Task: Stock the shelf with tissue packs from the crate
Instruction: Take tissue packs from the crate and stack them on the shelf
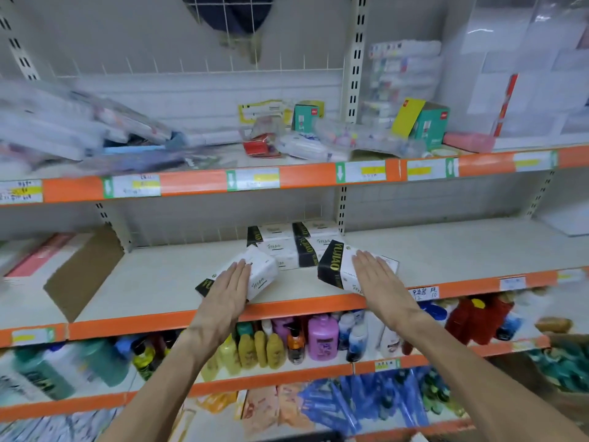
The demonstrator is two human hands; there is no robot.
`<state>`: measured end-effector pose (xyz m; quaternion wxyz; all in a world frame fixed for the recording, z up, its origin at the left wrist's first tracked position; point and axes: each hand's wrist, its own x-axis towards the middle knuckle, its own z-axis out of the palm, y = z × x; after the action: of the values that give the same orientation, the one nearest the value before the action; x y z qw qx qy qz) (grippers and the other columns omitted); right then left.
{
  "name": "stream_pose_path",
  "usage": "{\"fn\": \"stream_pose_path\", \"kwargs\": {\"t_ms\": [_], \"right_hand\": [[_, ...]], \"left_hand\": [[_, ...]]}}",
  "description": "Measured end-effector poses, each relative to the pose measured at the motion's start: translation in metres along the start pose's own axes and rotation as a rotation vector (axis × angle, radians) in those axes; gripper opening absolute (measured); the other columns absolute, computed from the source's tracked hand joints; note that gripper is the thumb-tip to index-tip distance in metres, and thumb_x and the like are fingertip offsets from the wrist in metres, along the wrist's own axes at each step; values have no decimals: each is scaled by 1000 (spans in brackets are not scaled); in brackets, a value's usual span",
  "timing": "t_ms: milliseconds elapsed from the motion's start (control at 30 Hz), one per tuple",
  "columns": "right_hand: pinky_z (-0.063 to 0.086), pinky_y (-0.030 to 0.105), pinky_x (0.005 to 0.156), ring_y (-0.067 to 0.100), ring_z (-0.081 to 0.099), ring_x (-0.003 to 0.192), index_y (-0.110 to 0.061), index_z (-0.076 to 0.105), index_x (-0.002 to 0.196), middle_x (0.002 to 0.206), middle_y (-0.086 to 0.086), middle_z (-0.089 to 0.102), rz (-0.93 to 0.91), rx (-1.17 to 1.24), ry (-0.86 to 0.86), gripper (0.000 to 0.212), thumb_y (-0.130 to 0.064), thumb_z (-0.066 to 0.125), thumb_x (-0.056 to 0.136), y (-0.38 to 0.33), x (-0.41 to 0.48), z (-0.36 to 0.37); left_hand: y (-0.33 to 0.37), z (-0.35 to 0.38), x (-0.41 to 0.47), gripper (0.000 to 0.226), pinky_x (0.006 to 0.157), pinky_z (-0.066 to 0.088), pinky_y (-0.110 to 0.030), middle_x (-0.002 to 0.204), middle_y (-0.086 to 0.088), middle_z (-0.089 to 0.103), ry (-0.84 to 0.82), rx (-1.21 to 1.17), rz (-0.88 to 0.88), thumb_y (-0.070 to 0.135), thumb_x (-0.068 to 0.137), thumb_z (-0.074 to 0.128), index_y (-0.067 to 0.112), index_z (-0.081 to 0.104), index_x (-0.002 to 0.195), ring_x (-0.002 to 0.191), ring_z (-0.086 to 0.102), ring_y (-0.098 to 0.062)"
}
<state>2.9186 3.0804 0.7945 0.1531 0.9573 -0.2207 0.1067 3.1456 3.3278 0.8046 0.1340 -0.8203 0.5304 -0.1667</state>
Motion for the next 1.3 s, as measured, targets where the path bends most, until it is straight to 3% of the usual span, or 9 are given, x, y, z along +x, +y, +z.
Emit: {"fn": "stream_pose_path", "kwargs": {"t_ms": [67,133,200,267,400,600,800,933,1300], "right_hand": [[-10,37,114,27,-5,148,-3,-11,150,150,9,-19,-16,-22,-17,103,21,51,71,0,13,-1],[-7,37,115,28,-1,148,-4,-11,149,155,13,-12,-9,-28,-14,100,22,47,71,-2,27,2],[-7,36,116,26,0,149,-4,-7,150,160,16,-2,15,1,-1,95,21,44,75,-4,41,8],[-7,35,118,24,-4,149,-5,-6,152,161,15,-4,22,25,-50,89,15,42,80,-5,55,12],[-10,31,118,20,-11,149,-7,-10,152,161,10,-11,-12,76,-165,92,10,44,80,-3,82,25],[-15,29,114,11,-23,141,-8,-15,151,153,2,-27,-126,135,-262,90,16,36,81,0,84,63],[-16,29,115,12,-22,144,-13,-17,151,154,-2,-26,-202,191,-285,96,16,37,78,12,89,88],[-16,32,115,12,-22,144,-18,-17,152,155,-4,-24,-255,187,-279,107,24,41,71,21,94,101],[-5,41,121,16,-23,144,-19,-22,150,154,-6,-29,-164,246,-273,115,29,41,68,-1,103,105]], "left_hand": [[-10,6,10,77,121,3,-45,152,-21,-22,-8,31,32,-13,62,-6,-7,-25,137,145,-9,-38],[-21,20,23,81,121,7,-43,156,-22,-8,79,-32,35,-13,60,-5,-5,-15,141,146,1,-36],[-31,30,38,72,121,14,-39,158,-18,12,133,-156,35,-10,78,13,2,1,149,147,13,-31],[-40,31,50,64,121,9,-31,159,-9,16,91,-296,41,1,92,33,7,12,152,147,14,-24],[-42,55,74,96,115,21,-31,152,-3,37,119,-242,143,-8,72,56,8,3,151,138,39,-16],[-24,106,74,84,122,6,-36,162,-6,2,90,-230,277,-3,87,51,9,1,153,148,7,-20],[-11,118,94,96,114,-17,-26,154,14,-23,-28,-389,296,-6,89,48,28,-20,149,140,-26,0],[-12,114,106,113,116,-13,-31,154,15,-28,-104,-359,251,-7,81,59,31,-24,147,143,-25,-7],[5,112,114,107,121,-4,-35,156,14,-23,-141,-403,96,-7,83,55,33,-21,148,145,-20,-12]]}}
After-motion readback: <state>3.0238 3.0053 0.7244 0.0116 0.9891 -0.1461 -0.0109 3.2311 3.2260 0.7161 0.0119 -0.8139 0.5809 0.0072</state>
